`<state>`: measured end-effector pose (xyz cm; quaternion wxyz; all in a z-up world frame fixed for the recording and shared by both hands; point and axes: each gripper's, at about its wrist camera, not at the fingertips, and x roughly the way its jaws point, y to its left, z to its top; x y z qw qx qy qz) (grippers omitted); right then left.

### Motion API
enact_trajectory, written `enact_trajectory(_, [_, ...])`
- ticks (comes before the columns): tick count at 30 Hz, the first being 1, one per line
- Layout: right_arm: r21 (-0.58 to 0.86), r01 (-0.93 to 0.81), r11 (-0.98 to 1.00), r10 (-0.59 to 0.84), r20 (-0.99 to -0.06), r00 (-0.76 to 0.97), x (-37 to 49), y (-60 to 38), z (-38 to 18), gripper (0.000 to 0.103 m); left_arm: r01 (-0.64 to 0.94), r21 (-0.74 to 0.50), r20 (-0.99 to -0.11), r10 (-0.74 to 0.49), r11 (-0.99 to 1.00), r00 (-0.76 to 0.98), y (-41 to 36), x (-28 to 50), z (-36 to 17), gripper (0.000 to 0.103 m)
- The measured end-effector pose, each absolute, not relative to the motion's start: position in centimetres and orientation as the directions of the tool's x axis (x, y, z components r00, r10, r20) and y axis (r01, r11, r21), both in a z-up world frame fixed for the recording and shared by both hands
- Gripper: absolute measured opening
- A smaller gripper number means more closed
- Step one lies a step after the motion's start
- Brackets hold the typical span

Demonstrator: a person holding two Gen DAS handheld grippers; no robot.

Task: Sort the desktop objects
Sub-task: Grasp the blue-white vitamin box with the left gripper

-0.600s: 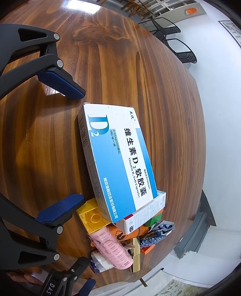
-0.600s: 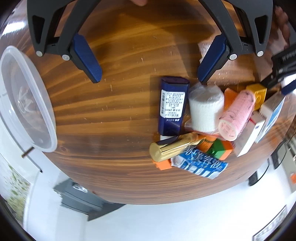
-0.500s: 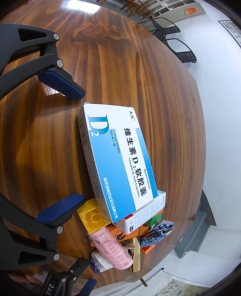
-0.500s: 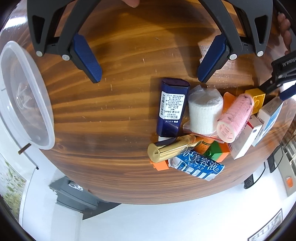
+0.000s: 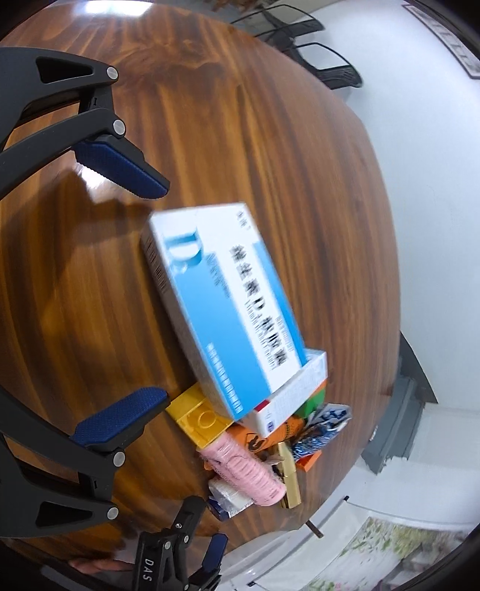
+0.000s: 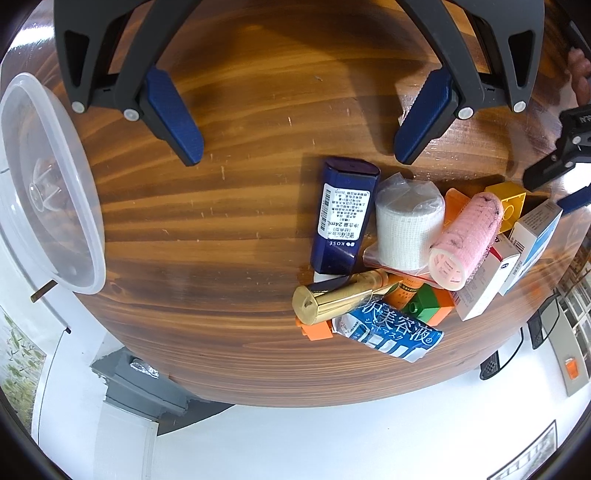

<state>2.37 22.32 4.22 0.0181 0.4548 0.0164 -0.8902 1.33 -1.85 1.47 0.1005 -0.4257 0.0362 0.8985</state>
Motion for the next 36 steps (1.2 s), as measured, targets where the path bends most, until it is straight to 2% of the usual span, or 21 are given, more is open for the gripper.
enact_trajectory(8, [-0.013,0.047,-0.999,-0.018,-0.81,-0.586,2.3,22.2,4.2,0.103,-0.342,-0.01,-0.746,0.235,-0.939,-0.623,-2.6,-1.0,3.0,0.103])
enact_trajectory(14, [-0.013,0.047,-0.999,-0.018,-0.81,-0.586,2.3,22.2,4.2,0.103,-0.411,0.101,-0.74,0.208,-0.906,-0.64,-1.1,-2.0,2.9,0.103])
enact_trajectory(24, [-0.013,0.048,-0.999,-0.018,-0.81,-0.586,2.4,22.3,4.2,0.103,-0.394,0.077,-0.786,0.187,-0.916,-0.589,-0.6,-4.6,1.4,0.103])
enact_trajectory(30, [-0.012,0.047,-0.999,-0.018,-0.811,-0.585,2.2,22.6,4.0,0.103,-0.342,0.014,-0.802,0.194,-0.94,-0.566,-1.2,-5.0,1.1,0.103])
enact_trajectory(36, [0.003,0.046,-0.999,-0.03,-0.807,-0.589,2.3,22.9,4.1,0.103,-0.264,-0.008,-0.799,0.165,-0.964,-0.579,-1.3,-3.7,1.3,0.093])
